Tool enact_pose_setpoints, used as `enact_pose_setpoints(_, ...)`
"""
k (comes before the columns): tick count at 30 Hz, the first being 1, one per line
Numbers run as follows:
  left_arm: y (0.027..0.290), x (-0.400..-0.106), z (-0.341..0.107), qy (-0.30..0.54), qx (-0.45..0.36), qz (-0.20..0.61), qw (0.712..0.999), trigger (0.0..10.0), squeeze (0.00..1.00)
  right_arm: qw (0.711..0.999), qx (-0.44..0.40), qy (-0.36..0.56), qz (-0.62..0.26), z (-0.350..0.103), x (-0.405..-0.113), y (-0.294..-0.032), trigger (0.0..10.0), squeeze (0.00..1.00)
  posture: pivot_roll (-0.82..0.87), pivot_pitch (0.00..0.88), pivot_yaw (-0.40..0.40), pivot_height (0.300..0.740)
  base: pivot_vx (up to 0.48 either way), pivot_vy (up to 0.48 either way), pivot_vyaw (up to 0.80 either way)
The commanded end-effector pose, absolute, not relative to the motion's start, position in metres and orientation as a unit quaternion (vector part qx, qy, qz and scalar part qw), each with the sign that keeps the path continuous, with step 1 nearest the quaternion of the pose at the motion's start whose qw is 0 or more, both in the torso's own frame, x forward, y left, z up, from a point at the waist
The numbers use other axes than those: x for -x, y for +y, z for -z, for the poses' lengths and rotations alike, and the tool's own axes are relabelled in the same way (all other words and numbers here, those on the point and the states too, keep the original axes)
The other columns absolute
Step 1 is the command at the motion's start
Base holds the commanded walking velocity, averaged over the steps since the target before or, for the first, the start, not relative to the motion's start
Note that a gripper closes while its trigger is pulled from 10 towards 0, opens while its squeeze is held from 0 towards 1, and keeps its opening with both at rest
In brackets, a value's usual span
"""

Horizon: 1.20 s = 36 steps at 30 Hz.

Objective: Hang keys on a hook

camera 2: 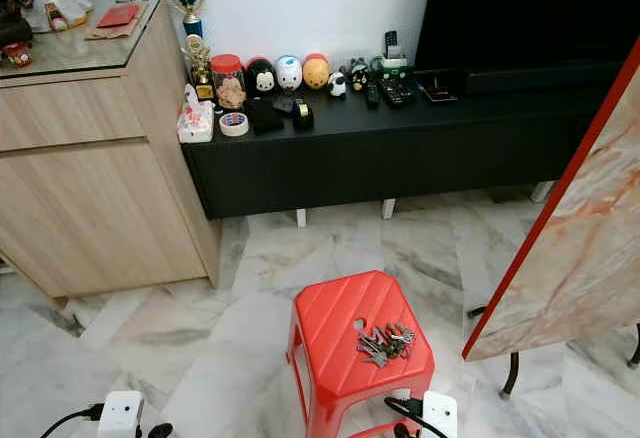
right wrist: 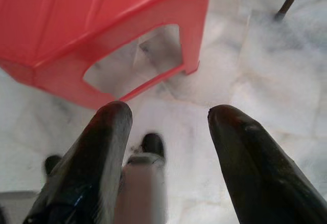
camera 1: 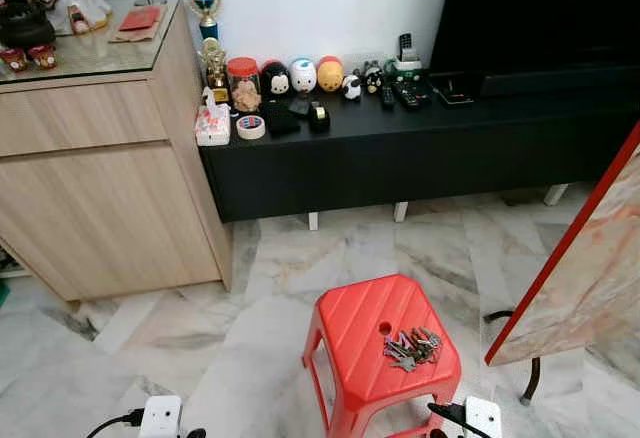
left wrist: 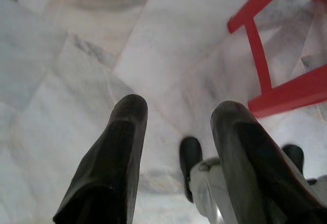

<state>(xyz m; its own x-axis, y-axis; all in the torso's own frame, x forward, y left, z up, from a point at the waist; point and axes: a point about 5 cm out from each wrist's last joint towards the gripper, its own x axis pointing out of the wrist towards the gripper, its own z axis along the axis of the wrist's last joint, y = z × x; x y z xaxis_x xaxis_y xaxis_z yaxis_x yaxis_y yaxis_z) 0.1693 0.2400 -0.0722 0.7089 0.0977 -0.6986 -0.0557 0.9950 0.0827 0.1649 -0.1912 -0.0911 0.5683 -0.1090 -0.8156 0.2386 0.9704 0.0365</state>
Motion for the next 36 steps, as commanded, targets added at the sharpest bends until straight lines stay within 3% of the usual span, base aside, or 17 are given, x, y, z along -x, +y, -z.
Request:
enact_pose_setpoints(1,0.24,-0.169,0.07,0.355,-0.023,-0.058,0.933,10.0,0.0,0.9,-0.07,0.414,0.114,0.081,-0.182,-0.202,10.0,0.0,0.07,0.0,-0.032,0.74,0.0,0.0,0.0)
enact_pose_setpoints(9,0.239,-0.174,0.058,0.252,0.029,-0.109,0.961,10.0,0.0,0.95,-0.061,0.284,0.116,0.045,-0.226,-0.225,10.0,0.0,0.06,0.0,-0.044,0.74,0.0,0.0,0.0)
enact_pose_setpoints(11,0.238,-0.176,0.054,0.232,0.013,-0.098,0.968,10.0,0.0,0.974,-0.041,0.198,0.1,0.02,-0.251,-0.226,10.0,0.0,0.05,0.0,-0.047,0.74,0.0,0.0,0.0)
enact_pose_setpoints(13,0.237,-0.177,0.053,0.225,0.007,-0.094,0.97,10.0,0.0,0.983,-0.032,0.157,0.089,0.009,-0.259,-0.222,10.0,0.0,0.05,0.0,-0.051,0.74,0.0,0.0,0.0)
enact_pose_setpoints(20,0.234,-0.18,0.048,0.195,0.002,-0.091,0.977,10.0,0.0,0.995,-0.013,0.067,0.068,-0.015,-0.252,-0.206,10.0,0.0,0.07,0.0,-0.064,0.74,0.0,0.0,0.0)
enact_pose_setpoints(24,0.236,-0.179,0.046,0.185,-0.029,-0.105,0.977,10.0,0.0,0.997,-0.003,0.051,0.054,-0.022,-0.244,-0.198,10.0,0.0,0.07,0.003,-0.066,0.74,0.0,0.0,0.0)
enact_pose_setpoints(30,0.235,-0.18,0.044,0.169,-0.01,-0.113,0.979,10.0,0.0,0.994,-0.008,0.1,0.05,-0.006,-0.23,-0.196,10.0,0.0,0.09,0.004,-0.073,0.74,0.0,0.0,0.0)
enact_pose_setpoints(31,0.238,-0.183,0.038,0.143,-0.005,-0.112,0.983,10.0,0.0,0.992,-0.017,0.113,0.056,-0.002,-0.229,-0.197,10.0,0.0,0.1,0.004,-0.073,0.74,0.0,0.0,0.0)
enact_pose_setpoints(34,0.261,-0.203,-0.038,-0.024,-0.038,-0.092,0.995,10.0,0.0,0.988,-0.034,0.137,0.065,0.004,-0.228,-0.197,10.0,0.0,0.1,0.001,-0.068,0.74,0.0,0.0,0.0)
enact_pose_setpoints(36,0.263,-0.207,-0.055,-0.04,-0.035,-0.081,0.995,10.0,0.0,0.982,-0.047,0.171,0.072,0.012,-0.226,-0.195,10.0,0.0,0.09,0.0,-0.056,0.74,0.0,0.0,0.0)
